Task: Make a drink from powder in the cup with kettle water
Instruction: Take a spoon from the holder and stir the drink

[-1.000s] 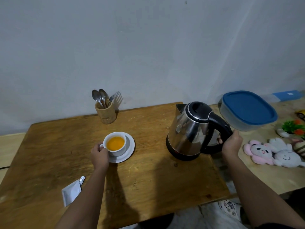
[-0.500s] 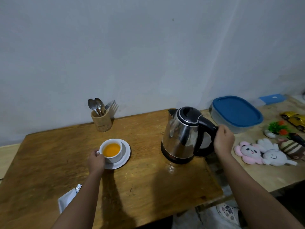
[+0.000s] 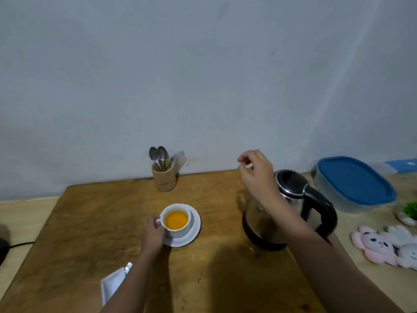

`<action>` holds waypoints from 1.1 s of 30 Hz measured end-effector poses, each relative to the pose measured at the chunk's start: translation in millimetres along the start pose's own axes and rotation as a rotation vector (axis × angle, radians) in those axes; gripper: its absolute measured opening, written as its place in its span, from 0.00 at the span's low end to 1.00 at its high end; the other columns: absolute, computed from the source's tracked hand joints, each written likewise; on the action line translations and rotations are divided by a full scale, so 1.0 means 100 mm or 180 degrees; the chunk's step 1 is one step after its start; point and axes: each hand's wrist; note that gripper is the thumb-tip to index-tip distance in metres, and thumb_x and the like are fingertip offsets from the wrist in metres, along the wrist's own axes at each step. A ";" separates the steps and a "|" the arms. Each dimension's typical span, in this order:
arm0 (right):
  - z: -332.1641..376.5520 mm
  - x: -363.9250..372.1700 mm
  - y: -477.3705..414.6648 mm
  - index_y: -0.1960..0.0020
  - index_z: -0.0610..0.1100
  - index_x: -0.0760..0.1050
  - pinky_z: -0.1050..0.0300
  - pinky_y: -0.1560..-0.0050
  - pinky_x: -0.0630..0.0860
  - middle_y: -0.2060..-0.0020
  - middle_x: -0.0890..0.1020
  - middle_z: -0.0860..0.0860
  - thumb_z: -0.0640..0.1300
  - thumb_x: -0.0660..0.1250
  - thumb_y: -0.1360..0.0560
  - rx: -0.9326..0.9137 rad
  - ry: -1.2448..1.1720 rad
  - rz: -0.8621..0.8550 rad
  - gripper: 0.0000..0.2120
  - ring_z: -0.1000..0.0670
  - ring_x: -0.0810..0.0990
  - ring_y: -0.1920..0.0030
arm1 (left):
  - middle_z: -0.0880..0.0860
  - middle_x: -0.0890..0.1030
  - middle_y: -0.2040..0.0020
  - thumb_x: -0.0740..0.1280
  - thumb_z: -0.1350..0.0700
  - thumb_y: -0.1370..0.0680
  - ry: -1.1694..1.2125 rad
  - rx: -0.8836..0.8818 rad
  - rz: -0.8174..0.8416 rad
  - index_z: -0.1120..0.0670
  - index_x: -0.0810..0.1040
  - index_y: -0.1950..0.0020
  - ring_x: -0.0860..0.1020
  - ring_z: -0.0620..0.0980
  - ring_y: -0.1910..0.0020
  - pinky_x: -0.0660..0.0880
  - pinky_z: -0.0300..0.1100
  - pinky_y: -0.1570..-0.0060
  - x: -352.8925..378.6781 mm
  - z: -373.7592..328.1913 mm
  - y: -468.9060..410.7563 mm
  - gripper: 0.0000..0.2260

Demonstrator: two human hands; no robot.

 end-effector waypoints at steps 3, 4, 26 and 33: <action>0.18 0.59 -0.18 0.52 0.42 0.78 0.68 0.58 0.71 0.55 0.79 0.49 0.37 0.61 0.25 0.0274 -0.0366 0.0555 0.07 0.52 0.76 0.55 | 0.57 0.80 0.50 0.59 0.56 0.21 0.0009 0.0175 0.0170 0.53 0.76 0.49 0.78 0.55 0.50 0.76 0.51 0.50 -0.07 0.07 -0.01 0.07; 0.21 0.80 -0.23 0.52 0.42 0.78 0.68 0.59 0.71 0.55 0.80 0.49 0.37 0.62 0.25 0.0427 -0.0488 0.0729 0.07 0.53 0.76 0.56 | 0.55 0.80 0.50 0.59 0.55 0.21 0.0050 0.0216 0.0218 0.52 0.76 0.48 0.79 0.53 0.50 0.76 0.49 0.50 -0.08 0.09 -0.02 0.07; 0.38 3.22 -1.22 0.51 0.42 0.76 0.51 0.40 0.65 0.48 0.81 0.44 0.48 0.58 0.22 0.1075 0.2121 0.1484 0.11 0.43 0.77 0.45 | 0.46 0.75 0.43 0.58 0.56 0.20 0.0262 0.0890 0.0720 0.51 0.75 0.39 0.71 0.32 0.44 0.65 0.21 0.46 -0.18 0.49 -0.23 0.12; 0.39 3.15 -1.19 0.51 0.43 0.76 0.53 0.51 0.65 0.56 0.80 0.46 0.45 0.59 0.23 0.0803 0.2056 0.1583 0.09 0.43 0.78 0.50 | 0.46 0.74 0.44 0.57 0.56 0.20 0.0313 0.0953 0.0814 0.48 0.74 0.39 0.71 0.34 0.44 0.65 0.21 0.47 -0.19 0.46 -0.23 0.12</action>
Point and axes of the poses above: each hand's wrist, its own y-axis away from the middle knuckle, its own x-axis out of the palm, z = x × y
